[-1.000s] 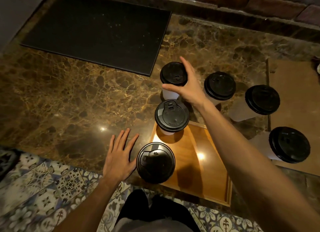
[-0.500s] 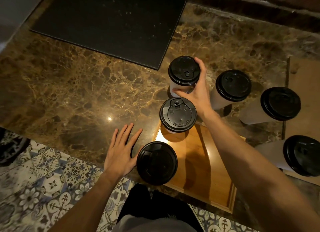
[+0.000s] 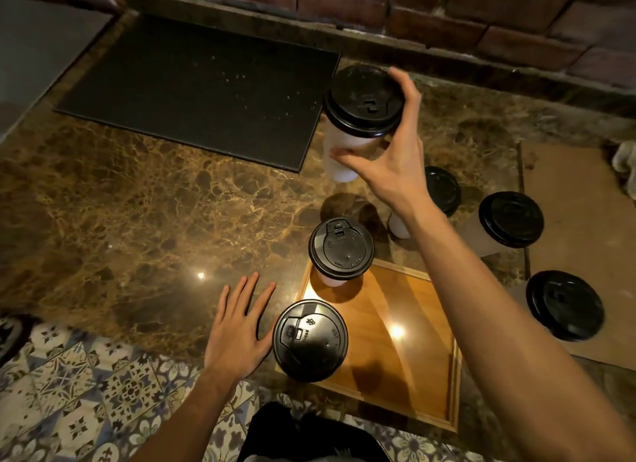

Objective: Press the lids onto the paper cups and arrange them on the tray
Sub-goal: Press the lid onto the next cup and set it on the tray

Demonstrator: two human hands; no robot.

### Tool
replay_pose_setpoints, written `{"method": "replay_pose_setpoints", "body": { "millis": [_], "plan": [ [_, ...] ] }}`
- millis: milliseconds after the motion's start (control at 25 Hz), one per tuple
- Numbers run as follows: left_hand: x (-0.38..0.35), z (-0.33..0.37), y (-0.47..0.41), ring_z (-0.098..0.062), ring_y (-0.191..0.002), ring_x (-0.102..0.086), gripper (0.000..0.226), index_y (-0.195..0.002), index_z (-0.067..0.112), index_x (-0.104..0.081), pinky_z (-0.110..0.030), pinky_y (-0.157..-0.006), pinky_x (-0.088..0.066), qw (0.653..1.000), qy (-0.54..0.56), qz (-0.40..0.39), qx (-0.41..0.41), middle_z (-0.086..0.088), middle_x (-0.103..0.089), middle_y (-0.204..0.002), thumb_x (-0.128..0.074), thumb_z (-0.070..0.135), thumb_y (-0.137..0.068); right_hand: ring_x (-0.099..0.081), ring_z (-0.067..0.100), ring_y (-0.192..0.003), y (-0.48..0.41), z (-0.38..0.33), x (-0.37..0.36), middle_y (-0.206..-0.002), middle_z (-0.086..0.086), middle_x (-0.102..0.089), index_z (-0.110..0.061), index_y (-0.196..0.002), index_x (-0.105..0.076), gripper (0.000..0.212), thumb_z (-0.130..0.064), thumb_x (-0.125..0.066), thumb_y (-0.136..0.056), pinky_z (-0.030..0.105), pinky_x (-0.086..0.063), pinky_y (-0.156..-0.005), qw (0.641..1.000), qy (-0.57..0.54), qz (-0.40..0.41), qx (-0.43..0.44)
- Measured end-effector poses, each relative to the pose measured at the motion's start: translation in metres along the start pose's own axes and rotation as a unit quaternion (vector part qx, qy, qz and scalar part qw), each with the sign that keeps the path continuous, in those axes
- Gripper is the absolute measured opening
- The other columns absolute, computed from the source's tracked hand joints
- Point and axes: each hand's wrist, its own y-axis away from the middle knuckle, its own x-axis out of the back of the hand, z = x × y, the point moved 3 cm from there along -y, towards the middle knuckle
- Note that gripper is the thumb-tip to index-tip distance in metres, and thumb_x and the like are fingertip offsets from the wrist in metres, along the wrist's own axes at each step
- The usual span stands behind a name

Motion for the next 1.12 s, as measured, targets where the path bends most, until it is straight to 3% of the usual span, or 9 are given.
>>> {"method": "replay_pose_setpoints", "body": {
  "millis": [200, 360, 520, 640, 760, 840, 920, 1040, 1120],
  "plan": [
    [0.002, 0.000, 0.003, -0.020, -0.146, -0.008, 0.083, -0.149, 0.026, -0.024, -0.041, -0.118, 0.002, 1.000, 0.019, 0.011, -0.007, -0.006, -0.016, -0.159, 0.003, 0.072, -0.085, -0.032, 0.001, -0.133, 0.004, -0.089, 0.052, -0.146, 0.004, -0.032, 0.003, -0.144, -0.021, 0.103, -0.026, -0.086, -0.069, 0.014, -0.030, -0.113, 0.995, 0.045, 0.054, 0.068],
    [0.003, 0.002, 0.006, -0.019, -0.147, -0.001, 0.098, -0.151, 0.025, -0.019, -0.041, -0.120, 0.005, 0.999, 0.029, 0.019, -0.012, -0.006, -0.010, -0.160, 0.018, 0.076, -0.076, -0.042, 0.012, -0.134, 0.042, -0.151, 0.082, -0.146, 0.009, -0.037, 0.003, -0.144, -0.022, 0.103, -0.033, -0.085, -0.070, 0.025, -0.042, -0.109, 0.992, 0.075, 0.066, 0.080],
    [0.003, 0.002, 0.010, -0.021, -0.148, 0.002, 0.108, -0.152, 0.025, -0.012, -0.042, -0.120, 0.006, 1.000, 0.008, 0.017, -0.017, -0.006, -0.005, -0.161, 0.032, 0.075, -0.066, -0.046, -0.002, -0.127, 0.100, -0.196, 0.098, -0.138, -0.013, -0.039, -0.008, -0.147, -0.022, 0.106, -0.038, -0.086, -0.066, 0.016, -0.047, -0.100, 0.992, 0.097, 0.067, 0.049],
    [0.004, 0.004, 0.011, -0.022, -0.148, 0.000, 0.099, -0.151, 0.023, -0.016, -0.042, -0.119, 0.006, 0.999, 0.038, 0.010, -0.016, -0.007, -0.007, -0.161, 0.019, 0.075, -0.074, -0.043, -0.017, -0.122, 0.146, -0.215, 0.097, -0.127, -0.033, -0.039, -0.019, -0.147, -0.025, 0.107, -0.043, -0.085, -0.062, 0.005, -0.044, -0.094, 0.992, 0.101, 0.077, 0.021],
    [0.005, 0.000, 0.006, -0.022, -0.148, -0.003, 0.064, -0.150, 0.025, -0.024, -0.044, -0.119, 0.003, 0.995, 0.094, -0.014, -0.002, -0.005, -0.010, -0.161, -0.026, 0.058, -0.095, -0.046, -0.016, -0.119, 0.188, -0.224, 0.089, -0.127, -0.042, -0.038, -0.034, -0.144, -0.025, 0.105, -0.048, -0.085, -0.060, 0.006, -0.048, -0.088, 0.992, 0.098, 0.078, -0.014],
    [0.021, -0.003, 0.005, -0.026, -0.145, -0.018, 0.047, -0.141, 0.027, -0.039, -0.047, -0.119, -0.009, 0.954, 0.290, -0.056, 0.045, -0.007, -0.024, -0.157, -0.049, 0.037, -0.097, -0.052, -0.010, -0.118, 0.209, -0.224, 0.084, -0.131, -0.037, -0.042, -0.043, -0.141, -0.024, 0.102, -0.051, -0.085, -0.059, 0.012, -0.052, -0.087, 0.992, 0.088, 0.077, -0.047],
    [0.048, 0.001, 0.013, -0.025, -0.135, -0.038, 0.038, -0.132, 0.029, -0.048, -0.044, -0.112, -0.030, 0.861, 0.499, -0.049, 0.091, -0.007, -0.044, -0.146, -0.054, 0.025, -0.095, -0.053, -0.007, -0.118, 0.225, -0.225, 0.079, -0.131, -0.035, -0.044, -0.050, -0.138, -0.023, 0.101, -0.054, -0.084, -0.057, 0.020, -0.055, -0.090, 0.991, 0.079, 0.080, -0.078],
    [0.108, 0.021, 0.043, -0.014, -0.129, -0.047, 0.031, -0.123, 0.032, -0.054, -0.028, -0.101, -0.038, 0.795, 0.605, 0.042, -0.013, 0.006, -0.056, -0.133, -0.053, 0.020, -0.095, -0.051, -0.011, -0.118, 0.236, -0.228, 0.074, -0.128, -0.040, -0.042, -0.057, -0.134, -0.021, 0.099, -0.058, -0.082, -0.055, 0.020, -0.054, -0.090, 0.987, 0.086, 0.090, -0.098],
    [0.147, 0.044, 0.069, -0.007, -0.131, -0.045, 0.045, -0.131, 0.031, -0.049, -0.025, -0.105, -0.039, 0.773, 0.616, 0.027, -0.147, 0.009, -0.055, -0.137, -0.055, 0.022, -0.087, -0.053, -0.011, -0.116, 0.237, -0.232, 0.073, -0.128, -0.039, -0.043, -0.053, -0.134, -0.023, 0.098, -0.059, -0.082, -0.056, 0.021, -0.055, -0.090, 0.986, 0.090, 0.095, -0.100]
  ]
}}
